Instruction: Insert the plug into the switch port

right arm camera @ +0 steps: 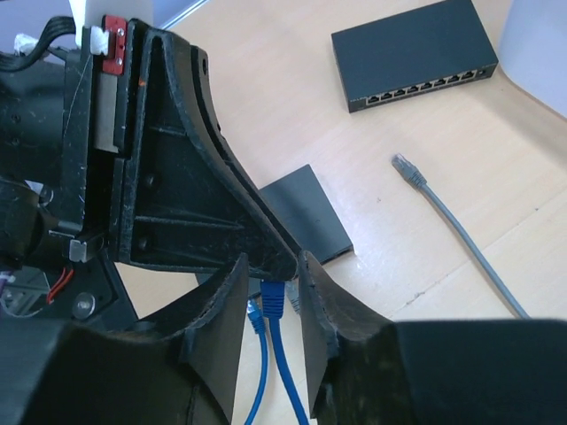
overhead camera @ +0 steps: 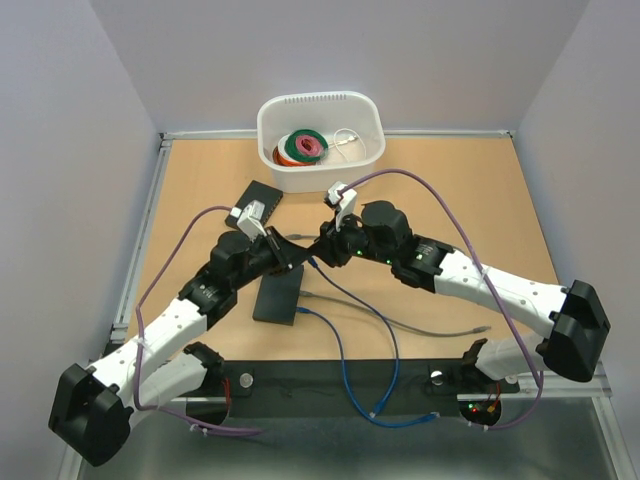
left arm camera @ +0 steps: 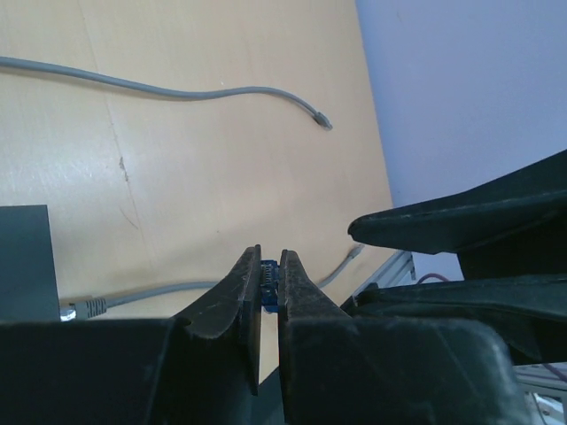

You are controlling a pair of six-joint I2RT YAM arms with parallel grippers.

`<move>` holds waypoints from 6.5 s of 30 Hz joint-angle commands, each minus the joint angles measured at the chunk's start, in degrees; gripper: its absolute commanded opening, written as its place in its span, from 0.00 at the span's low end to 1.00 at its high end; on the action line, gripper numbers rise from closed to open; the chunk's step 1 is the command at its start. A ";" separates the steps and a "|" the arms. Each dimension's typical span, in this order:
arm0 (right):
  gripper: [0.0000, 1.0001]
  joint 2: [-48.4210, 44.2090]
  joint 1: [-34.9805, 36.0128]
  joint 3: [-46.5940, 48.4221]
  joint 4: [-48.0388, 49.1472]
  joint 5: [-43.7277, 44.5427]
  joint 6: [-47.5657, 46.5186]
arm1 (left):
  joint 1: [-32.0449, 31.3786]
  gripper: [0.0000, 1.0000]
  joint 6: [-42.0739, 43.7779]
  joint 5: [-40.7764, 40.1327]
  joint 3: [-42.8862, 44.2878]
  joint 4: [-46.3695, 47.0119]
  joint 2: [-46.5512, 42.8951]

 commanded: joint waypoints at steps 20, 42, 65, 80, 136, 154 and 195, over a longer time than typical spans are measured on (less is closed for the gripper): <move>0.43 -0.86 -0.23 -1.47 0.43 -1.46 0.48 | -0.36 0.00 -6.78 -2.46 7.74 -4.16 -0.32; 0.40 -0.15 -0.15 -1.74 0.43 -1.99 0.74 | -0.28 0.00 -7.48 -2.99 8.89 -4.78 -1.28; 0.26 0.37 -0.15 -1.74 0.52 -1.81 0.74 | -0.36 0.00 -7.74 -2.99 8.54 -3.55 -1.02; 0.05 0.64 -0.15 -2.09 0.43 -1.90 0.92 | -0.36 0.00 -7.92 -2.81 7.66 -2.59 -1.72; 0.00 28.94 1.17 6.26 -8.27 -1.99 -5.06 | 20.29 0.51 12.39 3.08 -4.30 7.17 26.13; 0.01 28.68 2.49 9.07 -10.38 -0.05 -3.83 | 17.13 0.50 12.12 3.17 -3.86 10.16 29.83; 0.00 25.87 4.95 10.92 -4.33 2.23 -7.35 | 16.42 0.49 11.94 4.22 -5.79 12.01 31.50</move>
